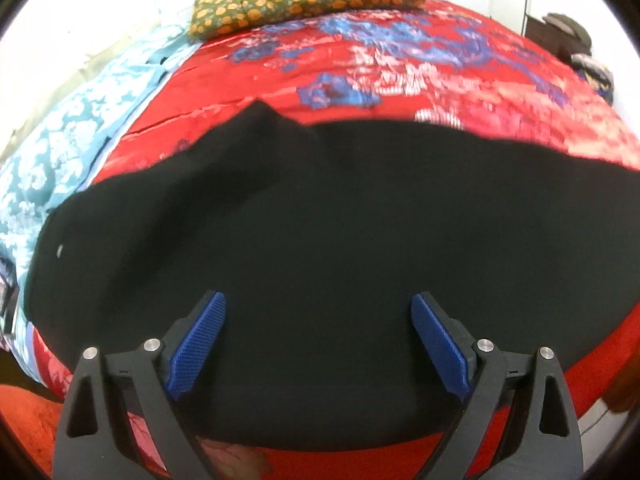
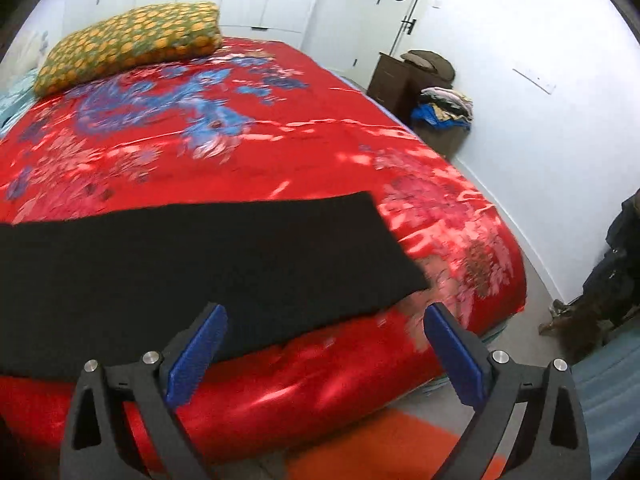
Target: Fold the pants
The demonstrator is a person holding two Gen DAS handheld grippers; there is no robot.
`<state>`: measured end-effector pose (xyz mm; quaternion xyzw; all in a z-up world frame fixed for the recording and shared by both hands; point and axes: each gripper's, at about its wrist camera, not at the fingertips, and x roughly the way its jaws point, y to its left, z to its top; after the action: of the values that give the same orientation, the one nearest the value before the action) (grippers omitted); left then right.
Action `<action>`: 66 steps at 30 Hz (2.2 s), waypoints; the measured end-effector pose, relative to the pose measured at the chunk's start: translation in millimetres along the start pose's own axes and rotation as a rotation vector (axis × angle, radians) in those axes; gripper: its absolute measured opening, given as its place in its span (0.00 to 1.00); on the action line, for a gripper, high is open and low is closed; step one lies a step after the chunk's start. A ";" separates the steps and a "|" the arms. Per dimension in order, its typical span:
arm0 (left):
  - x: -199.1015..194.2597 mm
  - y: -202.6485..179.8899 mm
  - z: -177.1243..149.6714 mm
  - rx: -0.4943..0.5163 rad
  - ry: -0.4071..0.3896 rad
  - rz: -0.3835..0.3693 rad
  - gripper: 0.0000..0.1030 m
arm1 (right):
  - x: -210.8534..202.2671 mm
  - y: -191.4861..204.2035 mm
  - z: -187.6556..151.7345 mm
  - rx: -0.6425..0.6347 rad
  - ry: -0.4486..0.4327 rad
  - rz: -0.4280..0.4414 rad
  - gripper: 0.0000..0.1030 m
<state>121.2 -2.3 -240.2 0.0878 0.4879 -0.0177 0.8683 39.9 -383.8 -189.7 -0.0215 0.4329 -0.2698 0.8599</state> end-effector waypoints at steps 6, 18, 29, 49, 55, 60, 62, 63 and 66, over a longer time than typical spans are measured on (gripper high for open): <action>10.8 14.5 -2.7 -0.108 0.032 -0.057 0.99 | -7.0 33.9 -2.9 -0.067 -0.038 -0.021 0.95; 13.7 14.5 -6.0 -0.107 0.021 -0.053 1.00 | 2.5 36.6 -6.5 -0.057 -0.012 -0.056 0.95; 15.8 11.5 -6.3 -0.100 0.016 -0.037 1.00 | -7.3 13.1 -6.6 0.061 -0.110 0.196 0.95; 16.6 11.6 -6.0 -0.086 0.020 -0.045 1.00 | 16.6 -79.5 28.7 0.406 -0.117 0.541 0.95; 16.6 8.9 -7.2 -0.092 0.013 -0.031 1.00 | 78.1 -182.1 70.7 0.524 0.015 0.551 0.95; 16.8 8.9 -7.4 -0.095 0.006 -0.024 1.00 | 142.3 -197.8 62.0 0.526 0.223 0.662 0.82; 16.8 8.9 -7.5 -0.094 0.002 -0.024 1.00 | 151.8 -186.5 61.0 0.482 0.249 0.673 0.73; 16.8 9.2 -7.7 -0.094 0.000 -0.024 1.00 | 157.5 -178.2 62.2 0.445 0.265 0.668 0.72; 16.7 9.9 -8.3 -0.093 -0.004 -0.024 1.00 | 172.2 -161.1 64.0 0.355 0.292 0.617 0.71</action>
<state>124.2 9.8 -257.3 0.0414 0.4875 -0.0054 0.8721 99.1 -616.9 -232.4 0.2976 0.4836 -0.0693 0.8202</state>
